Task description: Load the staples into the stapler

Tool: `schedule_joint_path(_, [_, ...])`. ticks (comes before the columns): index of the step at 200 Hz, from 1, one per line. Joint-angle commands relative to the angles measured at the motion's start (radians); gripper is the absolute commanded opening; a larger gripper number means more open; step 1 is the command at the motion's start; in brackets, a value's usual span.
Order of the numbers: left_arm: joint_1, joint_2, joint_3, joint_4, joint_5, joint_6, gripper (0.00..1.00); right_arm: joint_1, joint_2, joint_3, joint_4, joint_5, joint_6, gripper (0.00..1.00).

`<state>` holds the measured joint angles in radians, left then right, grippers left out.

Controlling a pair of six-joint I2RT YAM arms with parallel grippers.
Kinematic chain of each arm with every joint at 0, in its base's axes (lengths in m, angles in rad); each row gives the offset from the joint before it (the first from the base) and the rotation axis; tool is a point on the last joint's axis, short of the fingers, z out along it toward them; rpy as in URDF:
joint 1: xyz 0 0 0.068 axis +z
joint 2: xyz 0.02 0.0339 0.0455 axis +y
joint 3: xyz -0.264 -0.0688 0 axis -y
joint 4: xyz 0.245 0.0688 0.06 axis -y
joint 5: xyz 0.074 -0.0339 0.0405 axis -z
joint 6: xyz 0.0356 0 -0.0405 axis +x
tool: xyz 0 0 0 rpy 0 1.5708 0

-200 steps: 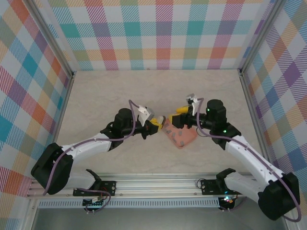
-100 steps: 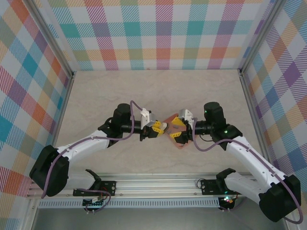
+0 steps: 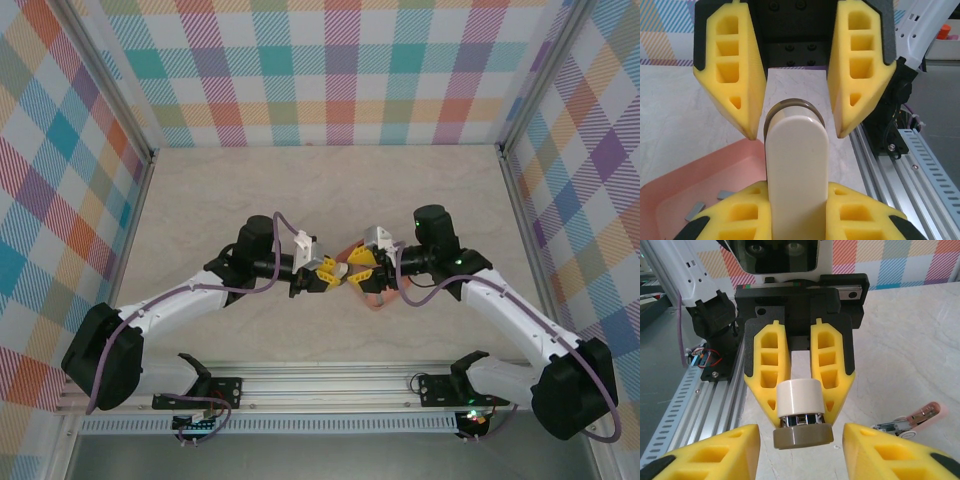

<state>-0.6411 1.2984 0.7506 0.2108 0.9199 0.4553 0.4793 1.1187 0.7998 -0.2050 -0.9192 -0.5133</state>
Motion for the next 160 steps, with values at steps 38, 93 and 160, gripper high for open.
schedule_joint_path(38, [-0.015,-0.008,0.033,0.006,0.050,0.030,0.00,0.007,0.009,0.035,0.014,-0.072,-0.021,0.35])
schedule_joint_path(93, [-0.017,-0.013,0.031,0.019,0.048,0.023,0.00,0.007,0.018,0.032,-0.009,-0.065,-0.031,0.42])
schedule_joint_path(160, [-0.017,-0.007,0.030,0.035,0.042,0.010,0.00,0.007,0.027,0.050,-0.063,-0.057,-0.066,0.20])
